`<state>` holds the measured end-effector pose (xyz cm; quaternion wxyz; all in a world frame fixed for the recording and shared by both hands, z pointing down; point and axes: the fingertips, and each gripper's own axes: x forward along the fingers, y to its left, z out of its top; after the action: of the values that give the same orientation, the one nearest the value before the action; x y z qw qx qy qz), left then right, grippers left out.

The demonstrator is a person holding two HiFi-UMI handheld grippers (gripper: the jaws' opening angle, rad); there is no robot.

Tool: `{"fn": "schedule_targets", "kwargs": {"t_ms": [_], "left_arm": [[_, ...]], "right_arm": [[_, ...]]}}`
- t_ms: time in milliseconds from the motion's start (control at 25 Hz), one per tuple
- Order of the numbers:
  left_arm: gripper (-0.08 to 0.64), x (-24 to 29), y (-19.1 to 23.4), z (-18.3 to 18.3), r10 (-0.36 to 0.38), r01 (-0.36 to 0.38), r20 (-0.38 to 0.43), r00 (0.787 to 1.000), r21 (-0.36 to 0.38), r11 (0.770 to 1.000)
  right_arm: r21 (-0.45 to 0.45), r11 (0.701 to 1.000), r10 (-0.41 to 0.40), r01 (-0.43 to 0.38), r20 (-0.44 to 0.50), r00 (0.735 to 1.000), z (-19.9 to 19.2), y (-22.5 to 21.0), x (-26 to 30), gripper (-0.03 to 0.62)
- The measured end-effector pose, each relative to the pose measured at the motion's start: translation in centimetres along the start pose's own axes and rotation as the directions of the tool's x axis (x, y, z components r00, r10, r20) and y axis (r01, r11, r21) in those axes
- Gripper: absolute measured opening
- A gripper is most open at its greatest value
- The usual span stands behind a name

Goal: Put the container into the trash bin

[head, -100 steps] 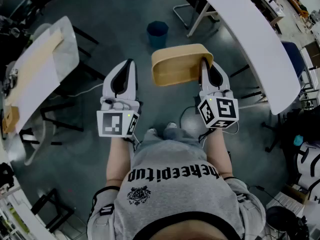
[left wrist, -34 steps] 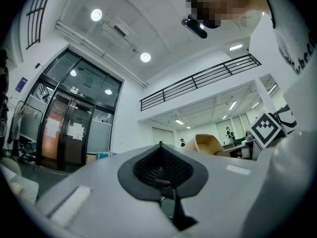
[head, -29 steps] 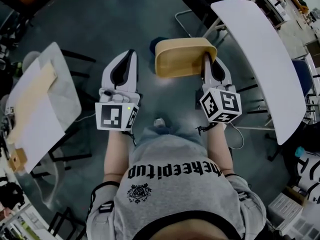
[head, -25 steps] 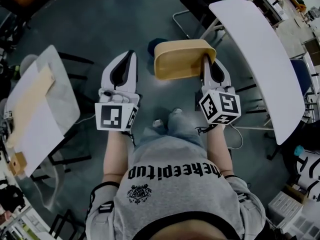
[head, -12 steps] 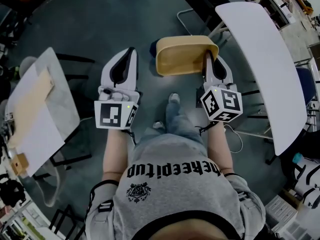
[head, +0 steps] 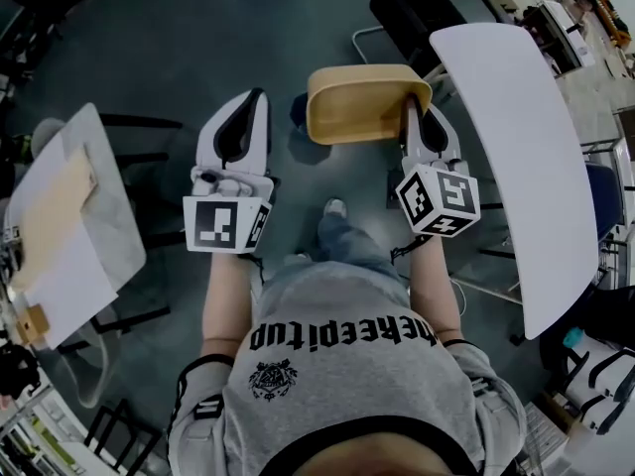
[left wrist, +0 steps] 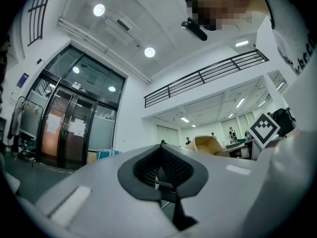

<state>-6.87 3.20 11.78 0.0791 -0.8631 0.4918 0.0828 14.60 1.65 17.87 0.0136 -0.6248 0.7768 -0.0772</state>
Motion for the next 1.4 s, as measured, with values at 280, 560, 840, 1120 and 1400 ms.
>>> {"fn": "schedule_targets", "kwargs": {"t_ms": [280,560,840,1120,1400], "left_arm": [[0.018,2.9,0.1,-0.5,0.057,-0.057,-0.018,0.998,0.012,0.998],[0.018,4.5,-0.6,-0.1,0.096,-0.095,-0.014,0.995,0.026,0.995],[0.018,5.5,-1.0,-0.5,0.111,-0.109,-0.034,0.993,0.04,0.993],[0.018,6.3,0.3,-1.7,0.115,-0.113,-0.061,0.991,0.036,0.993],[0.018,7.6,2.3,-3.3,0.103,-0.102,-0.089,0.991,0.013,0.995]], "right_arm": [[0.013,0.999,0.049,-0.048,-0.016,0.999,0.3,-2.3,3.6,0.008],[0.023,0.995,0.095,-0.094,-0.025,0.995,0.1,-3.8,5.7,0.008],[0.034,0.994,0.105,-0.103,-0.063,0.992,-1.1,-4.9,7.0,0.008],[0.025,0.996,0.091,-0.089,-0.113,0.989,-2.6,-4.9,8.9,0.008],[0.022,0.998,0.054,-0.051,-0.174,0.983,-4.4,-5.1,11.5,0.008]]}}
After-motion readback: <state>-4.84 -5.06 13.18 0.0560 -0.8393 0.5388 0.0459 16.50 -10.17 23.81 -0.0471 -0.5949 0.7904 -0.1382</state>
